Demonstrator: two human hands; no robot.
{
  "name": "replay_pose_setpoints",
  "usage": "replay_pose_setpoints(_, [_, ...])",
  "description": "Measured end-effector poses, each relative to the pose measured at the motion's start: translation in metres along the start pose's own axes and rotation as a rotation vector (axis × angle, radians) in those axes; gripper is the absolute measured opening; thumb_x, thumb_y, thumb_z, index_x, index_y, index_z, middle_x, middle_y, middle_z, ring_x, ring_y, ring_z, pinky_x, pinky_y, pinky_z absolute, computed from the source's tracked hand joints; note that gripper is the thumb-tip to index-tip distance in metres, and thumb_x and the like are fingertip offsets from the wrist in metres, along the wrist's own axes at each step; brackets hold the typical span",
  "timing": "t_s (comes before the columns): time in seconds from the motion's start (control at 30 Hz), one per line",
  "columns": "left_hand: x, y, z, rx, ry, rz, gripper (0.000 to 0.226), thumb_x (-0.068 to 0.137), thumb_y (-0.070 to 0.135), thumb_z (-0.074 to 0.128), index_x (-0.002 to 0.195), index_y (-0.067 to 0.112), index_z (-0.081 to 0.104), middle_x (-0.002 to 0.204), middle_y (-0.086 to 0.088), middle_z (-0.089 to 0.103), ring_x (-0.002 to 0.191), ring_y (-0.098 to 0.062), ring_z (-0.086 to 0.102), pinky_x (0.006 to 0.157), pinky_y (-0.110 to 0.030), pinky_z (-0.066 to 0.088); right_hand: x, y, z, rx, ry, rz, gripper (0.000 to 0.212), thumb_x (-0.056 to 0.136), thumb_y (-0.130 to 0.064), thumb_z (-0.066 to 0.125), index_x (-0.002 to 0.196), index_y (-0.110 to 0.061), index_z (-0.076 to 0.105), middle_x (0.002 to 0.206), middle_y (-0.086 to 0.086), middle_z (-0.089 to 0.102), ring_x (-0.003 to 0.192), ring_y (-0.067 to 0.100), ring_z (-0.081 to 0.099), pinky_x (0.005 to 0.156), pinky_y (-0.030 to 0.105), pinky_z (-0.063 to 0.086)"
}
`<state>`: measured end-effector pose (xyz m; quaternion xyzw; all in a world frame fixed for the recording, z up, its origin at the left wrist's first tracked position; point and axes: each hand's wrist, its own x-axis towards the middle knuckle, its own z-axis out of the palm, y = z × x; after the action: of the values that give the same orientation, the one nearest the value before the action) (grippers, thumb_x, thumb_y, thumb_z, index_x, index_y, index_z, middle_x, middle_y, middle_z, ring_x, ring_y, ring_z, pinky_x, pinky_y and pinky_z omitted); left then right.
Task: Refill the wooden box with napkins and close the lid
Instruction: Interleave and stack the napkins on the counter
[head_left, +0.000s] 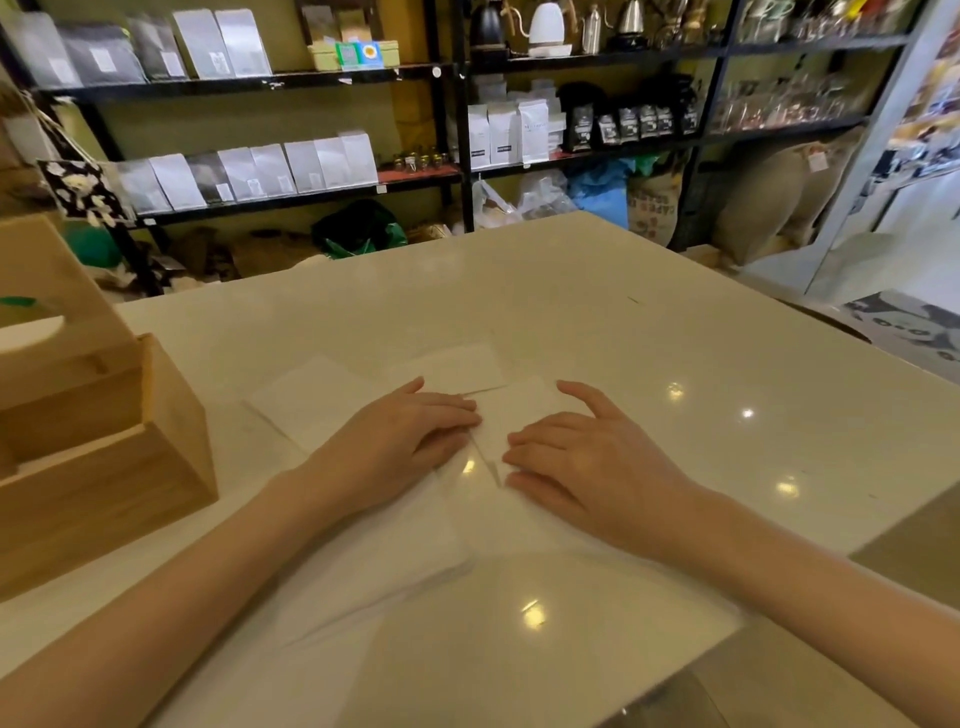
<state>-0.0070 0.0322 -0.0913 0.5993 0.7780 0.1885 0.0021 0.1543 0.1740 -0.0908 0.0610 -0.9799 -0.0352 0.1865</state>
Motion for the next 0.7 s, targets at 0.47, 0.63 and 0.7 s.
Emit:
replay_pose_setpoints(0.47, [-0.015,0.025,-0.047,-0.69,0.374,-0.258,0.013,0.077,0.031,0.062,0.082,0.021,0.07,0.076,0.007,0.072,0.074,-0.006,0.065,0.07,-0.02,0.051,0.04,0.011,-0.045,1.158,0.203,0.325,0.017,0.088,-0.024,0.055,0.078,-0.024,0.069,0.073,-0.015,0.068,0.071,0.0,0.061,0.072,0.013,0.047])
replay_pose_setpoints(0.63, [-0.042,0.031,-0.072,-0.882,0.364,-0.362,0.022,0.076,0.032,0.059,0.082,0.016,0.073,0.071,0.004,0.073,0.065,-0.009,0.068,0.052,-0.017,0.052,0.058,0.004,-0.048,1.413,0.088,0.366,0.012,0.082,-0.028,0.061,0.082,-0.023,0.071,0.075,-0.009,0.073,0.071,0.009,0.068,0.063,0.024,0.057])
replay_pose_setpoints(0.7, [-0.053,0.031,-0.075,-0.886,0.323,-0.441,0.024,0.072,0.035,0.06,0.08,0.018,0.074,0.071,0.002,0.074,0.064,-0.011,0.069,0.05,-0.018,0.052,0.064,0.0,-0.045,1.416,0.04,0.369,0.009,0.076,-0.03,0.067,0.083,-0.025,0.072,0.075,-0.007,0.074,0.07,0.011,0.069,0.053,0.024,0.056])
